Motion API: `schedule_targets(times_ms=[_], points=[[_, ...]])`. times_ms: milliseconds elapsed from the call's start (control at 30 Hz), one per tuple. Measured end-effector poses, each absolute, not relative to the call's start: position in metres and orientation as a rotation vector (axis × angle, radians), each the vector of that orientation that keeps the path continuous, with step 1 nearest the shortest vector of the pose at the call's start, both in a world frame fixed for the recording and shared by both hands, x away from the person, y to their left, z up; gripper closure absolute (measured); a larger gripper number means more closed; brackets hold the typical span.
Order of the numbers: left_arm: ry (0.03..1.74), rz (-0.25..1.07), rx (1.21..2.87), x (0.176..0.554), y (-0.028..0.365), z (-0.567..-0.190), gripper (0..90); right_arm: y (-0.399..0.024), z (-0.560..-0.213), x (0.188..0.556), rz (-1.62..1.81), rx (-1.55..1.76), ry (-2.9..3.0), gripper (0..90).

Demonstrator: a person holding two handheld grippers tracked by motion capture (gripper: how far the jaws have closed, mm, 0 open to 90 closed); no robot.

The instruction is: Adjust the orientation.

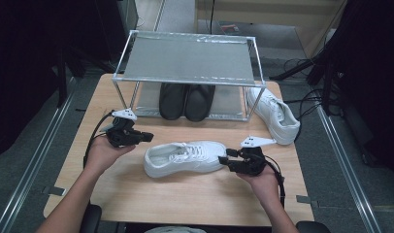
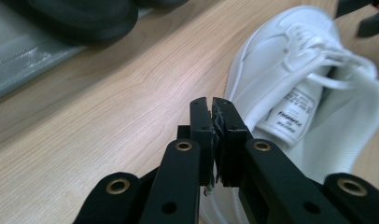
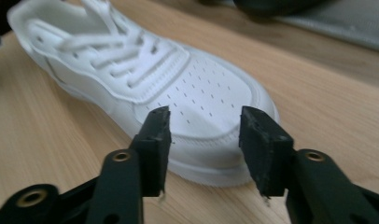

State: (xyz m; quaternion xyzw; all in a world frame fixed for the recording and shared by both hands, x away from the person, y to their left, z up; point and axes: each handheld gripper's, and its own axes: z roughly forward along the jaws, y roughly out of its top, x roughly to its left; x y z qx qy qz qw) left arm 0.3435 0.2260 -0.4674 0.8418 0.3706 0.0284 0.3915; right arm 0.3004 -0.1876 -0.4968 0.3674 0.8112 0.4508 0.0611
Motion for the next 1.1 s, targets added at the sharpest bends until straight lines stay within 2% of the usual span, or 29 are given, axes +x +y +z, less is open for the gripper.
schedule_targets(times_ms=[200, 267, 433, 833, 1100], points=[[0.941, 0.024, 2.174, 0.350, 0.220, -0.482, 87.5, -0.181, -0.494, 0.295, 1.347, 1.092, 2.438, 83.2], [0.935, 0.005, 2.174, 0.351, 0.219, -0.483, 87.5, -0.176, -0.495, 0.295, 1.339, 1.098, 2.466, 88.4], [0.921, -0.005, 2.214, 0.349, 0.212, -0.489, 87.2, -0.170, -0.502, 0.298, 1.332, 1.112, 2.512, 89.5], [0.870, -0.053, 2.291, 0.337, 0.200, -0.497, 87.0, -0.164, -0.507, 0.302, 1.262, 1.096, 2.533, 84.8], [0.881, -0.072, 2.286, 0.328, 0.200, -0.498, 86.2, -0.163, -0.507, 0.312, 1.288, 1.176, 2.542, 90.0]])
